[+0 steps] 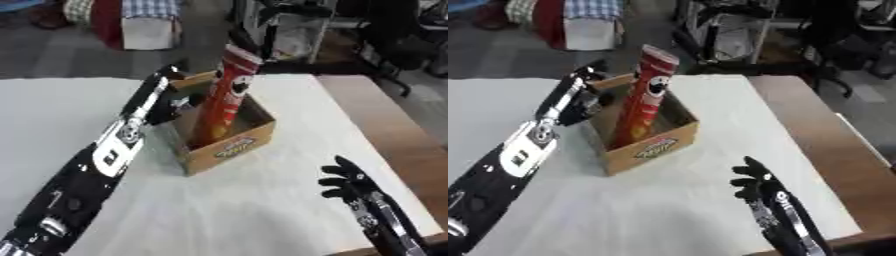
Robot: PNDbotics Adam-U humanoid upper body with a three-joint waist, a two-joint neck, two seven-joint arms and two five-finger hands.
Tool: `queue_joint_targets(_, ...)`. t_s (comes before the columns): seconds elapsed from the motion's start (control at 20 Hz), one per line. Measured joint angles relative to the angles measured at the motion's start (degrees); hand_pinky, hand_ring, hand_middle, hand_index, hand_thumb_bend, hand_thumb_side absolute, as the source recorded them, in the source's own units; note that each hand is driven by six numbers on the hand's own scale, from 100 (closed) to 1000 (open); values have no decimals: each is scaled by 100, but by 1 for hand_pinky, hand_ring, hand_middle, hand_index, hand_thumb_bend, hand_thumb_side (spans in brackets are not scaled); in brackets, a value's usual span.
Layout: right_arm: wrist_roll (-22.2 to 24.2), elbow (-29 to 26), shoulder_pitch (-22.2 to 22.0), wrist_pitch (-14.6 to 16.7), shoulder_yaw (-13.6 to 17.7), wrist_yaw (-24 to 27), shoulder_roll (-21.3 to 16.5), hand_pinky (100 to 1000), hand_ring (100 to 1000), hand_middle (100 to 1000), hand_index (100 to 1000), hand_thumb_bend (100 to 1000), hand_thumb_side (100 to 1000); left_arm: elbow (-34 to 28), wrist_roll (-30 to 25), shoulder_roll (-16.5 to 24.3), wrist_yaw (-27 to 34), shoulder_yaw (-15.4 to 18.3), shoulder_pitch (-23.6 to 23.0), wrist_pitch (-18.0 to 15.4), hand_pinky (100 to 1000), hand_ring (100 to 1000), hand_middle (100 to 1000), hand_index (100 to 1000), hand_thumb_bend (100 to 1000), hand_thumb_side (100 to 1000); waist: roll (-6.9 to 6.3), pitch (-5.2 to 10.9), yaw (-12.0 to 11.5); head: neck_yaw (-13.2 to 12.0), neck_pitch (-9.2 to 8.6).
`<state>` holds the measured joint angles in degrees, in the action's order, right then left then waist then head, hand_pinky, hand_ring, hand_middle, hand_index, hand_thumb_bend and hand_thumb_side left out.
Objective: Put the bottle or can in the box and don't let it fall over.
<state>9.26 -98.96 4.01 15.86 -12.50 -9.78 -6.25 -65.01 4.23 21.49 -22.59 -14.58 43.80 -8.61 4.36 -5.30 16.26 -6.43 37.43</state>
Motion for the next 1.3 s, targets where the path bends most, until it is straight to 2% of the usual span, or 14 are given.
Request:
queue_joint_targets(0.05,-10,0,-7,-4,21,0,-1,700,777,822,981,100,852,-100,18,28,59,10,-28,19,670,833,819,1000,847,896,-2,-1,-43,33,-2)
queue_joint_targets(0.2,-92,0,-22,-14,125,-19,-2,700,778,822,981,100,854,-455,170,295,279,257,-387,-59,638,817,792,987,693,890,3,-49,-429,227,-29)
queue_joint_targets(0.25,-121,0,-22,-15,156,-34,-2,700,778,822,981,100,854,-573,244,420,360,385,-540,-72,638,817,792,987,693,890,21,-69,-499,281,-35)
queue_joint_targets(0.3,-146,0,-20,-15,182,-54,-2,701,778,822,981,100,852,-705,325,500,450,519,-681,-66,622,808,783,981,626,915,27,-82,-538,319,-48)
queue_joint_targets(0.45,-222,0,6,-22,249,-92,-2,700,778,822,981,100,850,-1131,585,492,712,944,-1105,70,609,802,774,978,593,946,4,-132,-674,411,-115)
queue_joint_targets(0.65,-269,0,16,-28,288,-118,-2,701,778,822,981,100,850,-1512,887,162,1062,1509,-1661,363,589,790,758,961,566,976,22,-148,-742,443,-136)
queue_joint_targets(0.85,-278,0,11,-26,296,-132,-2,701,779,821,980,100,847,-1920,1007,-335,1286,1956,-2199,637,582,785,750,946,534,991,15,-133,-779,408,-131)
queue_joint_targets(1.0,-278,2,-7,-25,296,-138,-2,701,779,821,980,100,843,-2241,990,-621,1278,2088,-2597,735,581,784,745,938,508,973,-22,-54,-783,355,-125)
queue_joint_targets(1.3,-272,19,-58,-22,294,-138,-2,701,779,821,980,100,839,-2966,967,-783,1251,2131,-3431,789,577,782,743,932,481,985,-35,36,-733,292,-42)
